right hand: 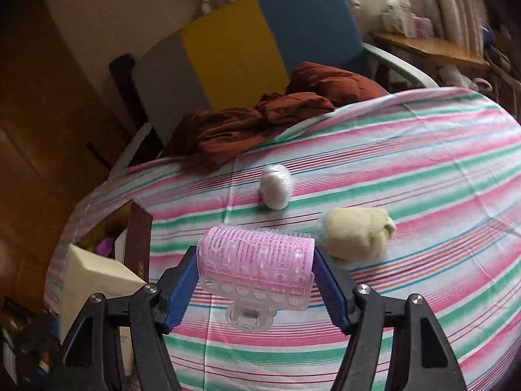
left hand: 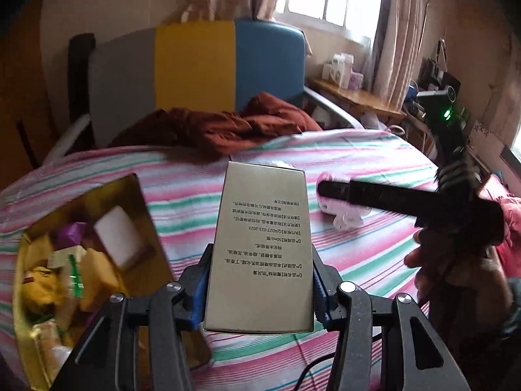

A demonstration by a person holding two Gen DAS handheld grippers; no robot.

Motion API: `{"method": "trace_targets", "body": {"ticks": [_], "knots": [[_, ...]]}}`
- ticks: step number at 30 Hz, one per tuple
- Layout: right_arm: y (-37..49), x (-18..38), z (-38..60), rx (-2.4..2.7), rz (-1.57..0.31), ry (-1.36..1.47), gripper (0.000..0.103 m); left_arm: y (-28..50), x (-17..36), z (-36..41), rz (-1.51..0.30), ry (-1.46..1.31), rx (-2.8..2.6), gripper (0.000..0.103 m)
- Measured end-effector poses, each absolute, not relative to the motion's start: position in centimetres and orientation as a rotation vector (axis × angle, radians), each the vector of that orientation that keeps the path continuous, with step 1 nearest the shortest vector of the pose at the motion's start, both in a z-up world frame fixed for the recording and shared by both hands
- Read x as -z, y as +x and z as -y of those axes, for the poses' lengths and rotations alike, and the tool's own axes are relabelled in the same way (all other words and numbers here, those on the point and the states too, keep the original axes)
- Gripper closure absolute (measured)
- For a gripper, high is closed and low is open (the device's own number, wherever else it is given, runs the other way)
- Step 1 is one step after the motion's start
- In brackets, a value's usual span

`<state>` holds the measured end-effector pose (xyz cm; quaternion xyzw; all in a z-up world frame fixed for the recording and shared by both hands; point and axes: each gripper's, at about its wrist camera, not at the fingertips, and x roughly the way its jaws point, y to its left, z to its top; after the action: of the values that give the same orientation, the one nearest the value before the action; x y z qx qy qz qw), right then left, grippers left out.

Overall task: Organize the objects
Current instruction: 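Carry the white box and pink roller over the gold tray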

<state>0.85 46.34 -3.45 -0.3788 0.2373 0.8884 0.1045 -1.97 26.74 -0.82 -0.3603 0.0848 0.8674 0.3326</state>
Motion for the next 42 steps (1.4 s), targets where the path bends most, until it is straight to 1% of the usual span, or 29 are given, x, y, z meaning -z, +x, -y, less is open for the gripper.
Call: {"method": "trace_targets", "body": {"ticks": [9,24,29,36,42], "knots": [[0.4,3.5,-44.6,-2.649,-0.576,-1.142,0.034,-1.9,-0.5,-23.1,-0.197,-0.911,-2.347,0.051],[-0.6,4.6,-42.1,-2.661,-0.448,-1.258,0.034,-3.1,0.7,-18.1,-0.151,-0.985,-2.436,0.051],[-0.5,4.3,-40.5,-2.707,-0.509,-1.278,0.034,-3.7,1.2,-16.4,-0.124,-1.018,-2.455,0.051],[-0.1,3.3,-35.8,-2.819,-0.585,-1.285,0.034,-4.6,1.5,-13.2,-0.058,-1.043,-2.482,0.053],[-0.6,1.9,-30.5,-2.952,-0.523,-1.302,0.034,-5.5,1.4,-8.6,0.013,-1.061,-2.560,0.053]]}}
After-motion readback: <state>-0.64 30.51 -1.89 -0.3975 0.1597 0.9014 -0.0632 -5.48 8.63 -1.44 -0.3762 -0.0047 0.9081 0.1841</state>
